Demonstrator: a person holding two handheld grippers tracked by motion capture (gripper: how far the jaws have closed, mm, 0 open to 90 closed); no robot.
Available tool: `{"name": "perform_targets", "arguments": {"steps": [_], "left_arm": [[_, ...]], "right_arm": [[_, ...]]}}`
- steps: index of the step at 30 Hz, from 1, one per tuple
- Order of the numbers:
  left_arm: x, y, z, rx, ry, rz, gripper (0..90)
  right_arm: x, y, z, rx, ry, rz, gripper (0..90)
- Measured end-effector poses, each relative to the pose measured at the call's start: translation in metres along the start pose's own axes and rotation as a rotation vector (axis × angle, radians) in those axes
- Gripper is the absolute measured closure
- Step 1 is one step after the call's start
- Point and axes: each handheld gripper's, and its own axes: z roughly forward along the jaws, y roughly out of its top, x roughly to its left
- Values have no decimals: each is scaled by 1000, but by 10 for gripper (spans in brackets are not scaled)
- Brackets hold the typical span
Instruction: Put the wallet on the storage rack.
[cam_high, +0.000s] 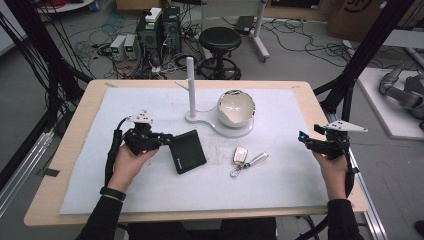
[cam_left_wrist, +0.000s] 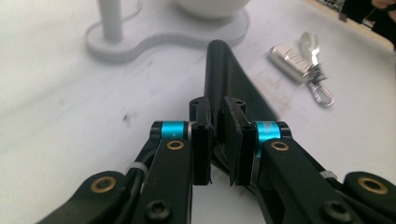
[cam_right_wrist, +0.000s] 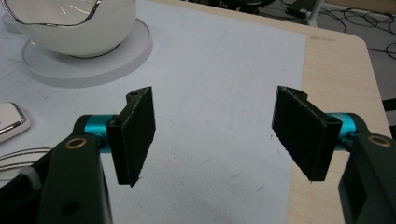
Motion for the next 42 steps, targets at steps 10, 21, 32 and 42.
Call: {"name": "perform_targets", "arguments": {"steps": [10, 21, 32, 42], "left_arm": [[-37, 43, 6, -57, -8, 119, 820], [-41, 90, 31, -116, -55, 112, 819], [-38, 143, 60, -161, -27, 120, 819], [-28, 172, 94, -155, 27, 130, 819]], "right_arm": [[-1, 0, -1, -5, -2, 1, 307], [-1, 0, -1, -7, 1, 6, 307], [-3, -1, -2, -6, 4, 13, 307], [-6, -4, -4, -14, 8, 30, 307]]}}
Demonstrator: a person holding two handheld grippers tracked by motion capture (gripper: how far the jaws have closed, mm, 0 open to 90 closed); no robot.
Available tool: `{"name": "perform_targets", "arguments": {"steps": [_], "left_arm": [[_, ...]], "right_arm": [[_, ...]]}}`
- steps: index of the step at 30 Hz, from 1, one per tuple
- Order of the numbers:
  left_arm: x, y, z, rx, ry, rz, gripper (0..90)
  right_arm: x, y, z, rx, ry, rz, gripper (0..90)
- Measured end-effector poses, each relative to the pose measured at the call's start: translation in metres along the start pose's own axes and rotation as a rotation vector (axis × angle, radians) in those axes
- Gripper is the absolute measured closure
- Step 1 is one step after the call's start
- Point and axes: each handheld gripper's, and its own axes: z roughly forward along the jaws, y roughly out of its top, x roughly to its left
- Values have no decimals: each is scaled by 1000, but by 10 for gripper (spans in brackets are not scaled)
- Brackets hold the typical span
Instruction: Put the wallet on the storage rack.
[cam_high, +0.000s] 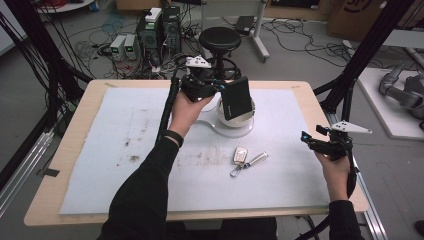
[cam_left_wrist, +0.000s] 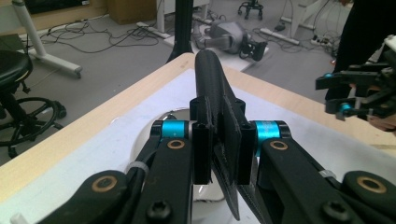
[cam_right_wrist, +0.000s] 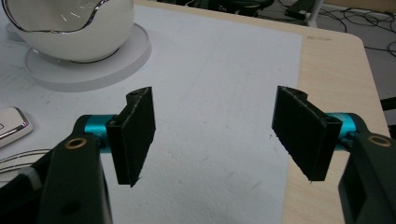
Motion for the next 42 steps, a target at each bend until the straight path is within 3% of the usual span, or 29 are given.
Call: {"name": "perform_targets", "arguments": {"steps": [6, 13, 20, 22, 23, 24, 26, 31, 42], "left_arm": [[6, 3, 20, -15, 20, -2, 818], [9, 1, 34, 7, 50, 14, 818], [17, -6, 46, 45, 63, 7, 817], [18, -7, 48, 53, 57, -13, 811], [18, -7, 48, 53, 57, -13, 801], [19, -9, 49, 38, 39, -54, 772], [20, -9, 49, 38, 52, -74, 668], [24, -14, 44, 59, 75, -84, 552], [15, -15, 33, 67, 55, -58, 523]], "right_arm": [[-1, -3, -1, 1, 2, 2, 307], [-3, -6, -5, -3, -2, 8, 307], [-4, -7, -8, -6, -2, 15, 307], [-5, -7, -8, -8, -4, 16, 307], [-5, -7, -8, -8, -4, 16, 307], [-5, -7, -8, -7, -3, 15, 308], [-5, -7, -8, -6, -3, 15, 308], [-5, -6, -8, -11, 2, 15, 307], [-3, -6, -7, -5, 0, 10, 307]]}}
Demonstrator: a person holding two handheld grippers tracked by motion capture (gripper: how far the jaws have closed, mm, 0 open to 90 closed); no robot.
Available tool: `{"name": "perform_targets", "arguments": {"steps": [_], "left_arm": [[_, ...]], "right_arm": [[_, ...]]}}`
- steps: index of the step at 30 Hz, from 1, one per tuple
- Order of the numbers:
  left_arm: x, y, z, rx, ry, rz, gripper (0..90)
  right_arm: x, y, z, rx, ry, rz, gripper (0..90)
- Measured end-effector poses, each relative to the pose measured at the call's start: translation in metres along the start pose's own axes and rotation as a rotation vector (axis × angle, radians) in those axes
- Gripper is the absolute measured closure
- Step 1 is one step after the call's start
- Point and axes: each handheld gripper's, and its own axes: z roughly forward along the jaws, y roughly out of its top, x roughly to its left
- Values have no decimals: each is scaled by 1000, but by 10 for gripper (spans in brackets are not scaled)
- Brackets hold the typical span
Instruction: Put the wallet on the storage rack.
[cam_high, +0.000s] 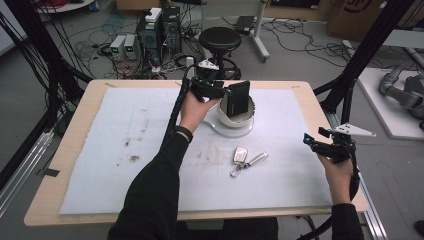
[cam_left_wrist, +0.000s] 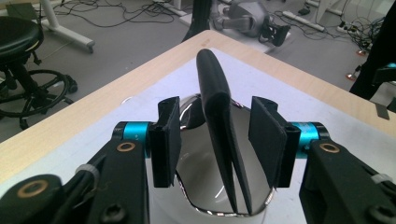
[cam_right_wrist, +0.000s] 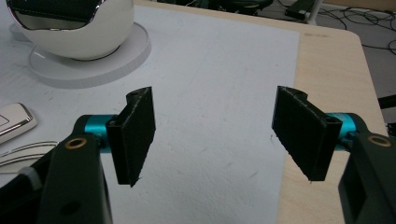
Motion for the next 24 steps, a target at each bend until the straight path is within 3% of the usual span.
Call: {"name": "perform_targets", "arguments": {"steps": [4, 8, 9, 10, 15, 19, 24], "left_arm": [[-3, -2, -13, 1, -2, 9, 478], [-9, -14, -41, 3, -11, 30, 429], [-9, -14, -41, 3, -11, 30, 420], [-13, -21, -54, 3, -8, 40, 408], [-21, -42, -89, 17, 18, 80, 367], [-24, -60, -109, 38, 44, 94, 338], [-23, -79, -128, 45, 70, 84, 319]], "right_arm": [[-1, 0, 0, 0, 1, 6, 307], [-1, 1, 1, 0, 1, 0, 307], [-1, 1, 1, 0, 1, 0, 307], [1, 1, 2, 1, 0, 2, 307], [4, 3, 4, 5, 4, -14, 307], [7, 5, 6, 7, 6, -15, 307], [9, 7, 10, 19, 11, -22, 307]]}}
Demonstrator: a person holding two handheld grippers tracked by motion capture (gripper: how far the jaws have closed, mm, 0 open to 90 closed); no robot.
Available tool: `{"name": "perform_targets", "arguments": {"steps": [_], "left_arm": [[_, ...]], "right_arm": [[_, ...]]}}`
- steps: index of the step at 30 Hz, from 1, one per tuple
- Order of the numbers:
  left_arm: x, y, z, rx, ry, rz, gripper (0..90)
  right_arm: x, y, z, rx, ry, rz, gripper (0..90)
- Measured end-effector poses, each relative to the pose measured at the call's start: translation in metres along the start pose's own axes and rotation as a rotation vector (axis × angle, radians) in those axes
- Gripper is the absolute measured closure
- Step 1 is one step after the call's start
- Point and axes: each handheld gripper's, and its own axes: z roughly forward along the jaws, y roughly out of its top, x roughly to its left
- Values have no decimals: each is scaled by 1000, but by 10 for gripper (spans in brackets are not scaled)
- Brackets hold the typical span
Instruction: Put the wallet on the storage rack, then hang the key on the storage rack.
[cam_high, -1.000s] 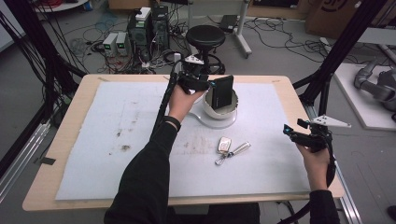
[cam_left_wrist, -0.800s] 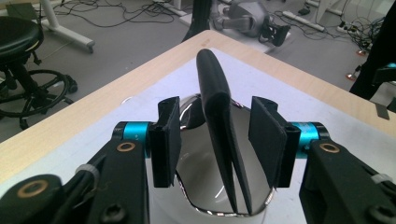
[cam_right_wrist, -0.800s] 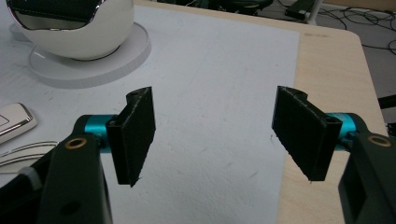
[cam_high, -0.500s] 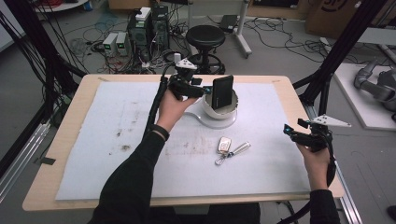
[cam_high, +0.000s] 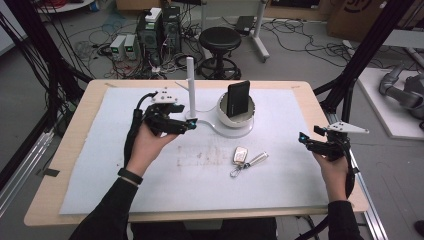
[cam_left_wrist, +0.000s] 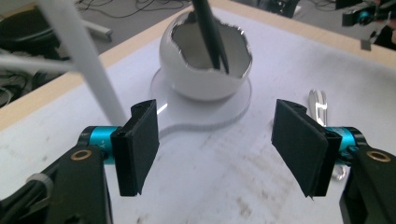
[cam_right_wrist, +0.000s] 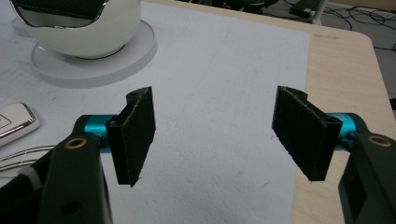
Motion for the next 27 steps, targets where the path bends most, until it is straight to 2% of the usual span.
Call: {"name": "perform_targets", "arguments": {"steps": [1, 9, 14, 23, 27], "left_arm": [[1, -9, -6, 0, 17, 6, 316], [6, -46, -25, -6, 34, -24, 301], [13, -65, -34, -41, 38, -51, 300], [23, -74, -40, -56, 37, -71, 300], [20, -73, -34, -60, 5, -63, 300]], "right_arm": [[0, 0, 1, 0, 1, -2, 307], [0, 0, 1, 5, 2, 3, 307], [4, 1, 1, 8, 11, -1, 307], [18, 2, 9, 31, 46, -24, 307], [21, 2, 10, 34, 60, -33, 307]]}}
